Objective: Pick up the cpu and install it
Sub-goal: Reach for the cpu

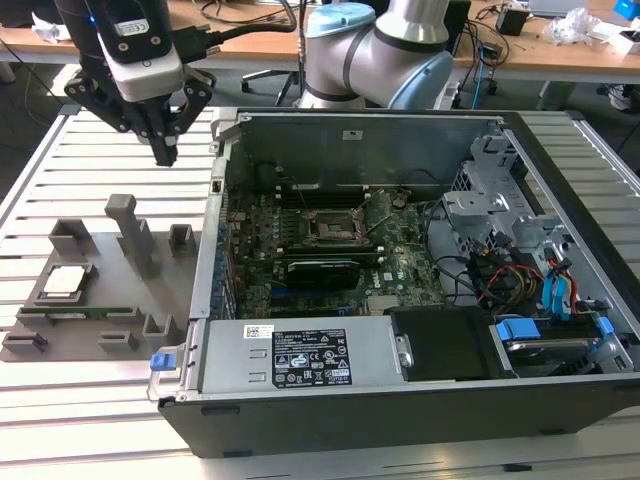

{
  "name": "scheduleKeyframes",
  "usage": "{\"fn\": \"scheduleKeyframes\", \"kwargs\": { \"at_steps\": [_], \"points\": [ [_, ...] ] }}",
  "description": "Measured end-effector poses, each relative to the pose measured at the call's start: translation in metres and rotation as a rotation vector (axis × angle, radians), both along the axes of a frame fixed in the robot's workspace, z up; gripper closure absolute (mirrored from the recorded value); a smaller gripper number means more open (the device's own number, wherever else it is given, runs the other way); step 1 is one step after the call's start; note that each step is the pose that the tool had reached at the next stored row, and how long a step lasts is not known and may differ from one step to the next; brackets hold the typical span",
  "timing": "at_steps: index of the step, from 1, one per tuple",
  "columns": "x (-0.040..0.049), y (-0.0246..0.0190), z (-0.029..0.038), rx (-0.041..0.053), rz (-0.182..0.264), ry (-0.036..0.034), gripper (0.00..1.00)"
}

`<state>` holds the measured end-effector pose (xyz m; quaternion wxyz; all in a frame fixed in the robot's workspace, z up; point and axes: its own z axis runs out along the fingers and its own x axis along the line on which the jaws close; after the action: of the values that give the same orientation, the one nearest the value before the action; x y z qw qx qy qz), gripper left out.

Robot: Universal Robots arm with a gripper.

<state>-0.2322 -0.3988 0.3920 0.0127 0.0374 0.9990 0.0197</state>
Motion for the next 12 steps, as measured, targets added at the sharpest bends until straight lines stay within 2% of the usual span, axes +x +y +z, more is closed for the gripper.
{"fn": "scheduleKeyframes", "kwargs": {
  "at_steps": [12],
  "points": [
    [-0.0203,0.0,-0.0003,0.0,0.0,0.0001,0.89]
  ]
}}
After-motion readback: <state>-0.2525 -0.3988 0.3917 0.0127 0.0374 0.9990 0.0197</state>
